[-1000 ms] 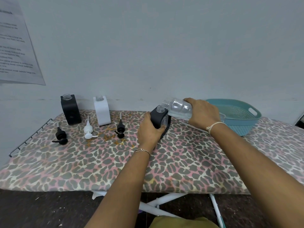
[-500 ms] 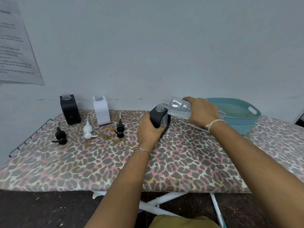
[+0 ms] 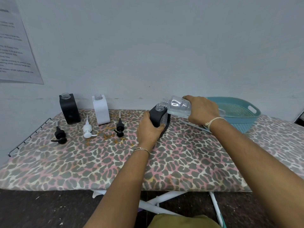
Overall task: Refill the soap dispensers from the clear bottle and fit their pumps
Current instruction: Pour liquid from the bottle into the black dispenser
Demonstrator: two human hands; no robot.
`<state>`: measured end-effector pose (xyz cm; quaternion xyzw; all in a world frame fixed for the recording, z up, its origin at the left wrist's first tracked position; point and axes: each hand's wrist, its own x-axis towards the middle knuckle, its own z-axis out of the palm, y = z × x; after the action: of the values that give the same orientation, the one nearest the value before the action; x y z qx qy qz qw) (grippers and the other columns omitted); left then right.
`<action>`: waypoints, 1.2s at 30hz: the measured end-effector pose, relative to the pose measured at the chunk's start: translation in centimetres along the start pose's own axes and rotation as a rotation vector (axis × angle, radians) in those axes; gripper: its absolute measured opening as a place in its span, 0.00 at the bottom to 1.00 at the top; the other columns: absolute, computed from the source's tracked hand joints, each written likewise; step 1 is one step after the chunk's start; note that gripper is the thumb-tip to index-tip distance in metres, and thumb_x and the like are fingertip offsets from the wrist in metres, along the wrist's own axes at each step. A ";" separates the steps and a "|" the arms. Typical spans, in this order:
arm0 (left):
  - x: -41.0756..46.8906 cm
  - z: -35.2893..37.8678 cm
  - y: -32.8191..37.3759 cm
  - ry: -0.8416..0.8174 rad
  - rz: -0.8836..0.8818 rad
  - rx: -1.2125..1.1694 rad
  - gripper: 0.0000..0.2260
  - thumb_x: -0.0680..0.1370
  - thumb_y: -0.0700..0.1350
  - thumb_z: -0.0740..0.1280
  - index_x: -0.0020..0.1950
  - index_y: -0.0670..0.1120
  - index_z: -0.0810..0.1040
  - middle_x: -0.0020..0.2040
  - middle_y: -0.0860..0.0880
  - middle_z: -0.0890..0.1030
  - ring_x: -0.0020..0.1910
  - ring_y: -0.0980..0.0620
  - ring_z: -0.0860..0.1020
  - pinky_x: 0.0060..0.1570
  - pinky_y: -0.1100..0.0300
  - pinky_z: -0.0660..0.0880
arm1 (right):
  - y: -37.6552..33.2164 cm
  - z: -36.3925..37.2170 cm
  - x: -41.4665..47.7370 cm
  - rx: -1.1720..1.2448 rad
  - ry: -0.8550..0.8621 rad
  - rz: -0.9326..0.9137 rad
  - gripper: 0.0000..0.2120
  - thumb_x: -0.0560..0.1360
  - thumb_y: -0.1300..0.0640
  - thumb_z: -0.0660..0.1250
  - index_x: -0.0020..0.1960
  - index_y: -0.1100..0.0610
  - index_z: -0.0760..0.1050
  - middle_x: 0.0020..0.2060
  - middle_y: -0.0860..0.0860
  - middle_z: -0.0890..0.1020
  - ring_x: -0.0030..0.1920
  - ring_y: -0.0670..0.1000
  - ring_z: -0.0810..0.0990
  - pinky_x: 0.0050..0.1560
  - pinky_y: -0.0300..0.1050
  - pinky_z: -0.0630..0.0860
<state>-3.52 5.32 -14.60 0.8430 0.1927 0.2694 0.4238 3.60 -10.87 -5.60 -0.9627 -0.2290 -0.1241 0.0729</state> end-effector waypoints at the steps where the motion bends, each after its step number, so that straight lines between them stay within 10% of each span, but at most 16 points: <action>1: 0.0 0.0 0.0 0.000 -0.001 0.000 0.23 0.69 0.48 0.77 0.60 0.47 0.71 0.55 0.50 0.80 0.53 0.49 0.78 0.48 0.56 0.76 | 0.0 0.0 0.0 0.001 -0.001 -0.001 0.34 0.67 0.62 0.68 0.71 0.45 0.66 0.54 0.52 0.81 0.53 0.57 0.79 0.44 0.47 0.69; 36: 0.0 0.0 -0.1 -0.024 0.018 0.007 0.22 0.69 0.47 0.77 0.53 0.51 0.66 0.50 0.53 0.76 0.49 0.51 0.76 0.44 0.59 0.72 | -0.2 -0.6 0.1 -0.006 -0.034 -0.009 0.34 0.67 0.62 0.68 0.71 0.47 0.65 0.54 0.52 0.80 0.54 0.57 0.78 0.47 0.48 0.70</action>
<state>-3.56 5.39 -14.64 0.8494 0.1810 0.2625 0.4206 3.45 -10.73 -5.02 -0.9638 -0.2343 -0.1088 0.0655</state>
